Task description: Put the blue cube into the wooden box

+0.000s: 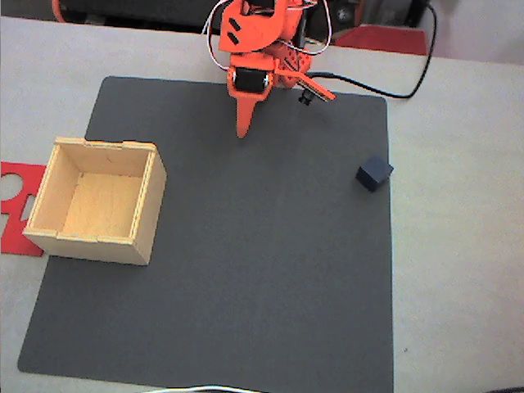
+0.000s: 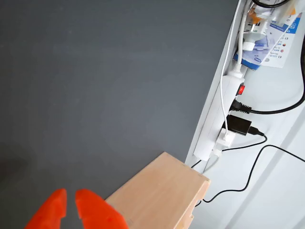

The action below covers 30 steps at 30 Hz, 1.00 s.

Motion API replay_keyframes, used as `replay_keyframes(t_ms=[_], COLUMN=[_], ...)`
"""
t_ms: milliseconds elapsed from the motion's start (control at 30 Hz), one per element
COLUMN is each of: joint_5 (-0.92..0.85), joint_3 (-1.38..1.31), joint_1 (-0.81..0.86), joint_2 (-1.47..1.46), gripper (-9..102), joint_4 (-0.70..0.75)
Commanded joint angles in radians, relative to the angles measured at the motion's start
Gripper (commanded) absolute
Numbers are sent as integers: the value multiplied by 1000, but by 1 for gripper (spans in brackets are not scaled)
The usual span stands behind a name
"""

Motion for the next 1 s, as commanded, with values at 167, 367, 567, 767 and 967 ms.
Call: replay_keyframes(t_ms=[167, 367, 567, 767, 967], joint_5=[-64, -83, -87, -160, -153], joint_3=[5, 6, 6, 9, 21], joint_1=[-80, -106, -109, -192, -210], joint_2=[12, 12, 12, 14, 5], gripper=[0, 0, 0, 0, 14], joint_4=[-43, -38, -38, -20, -133])
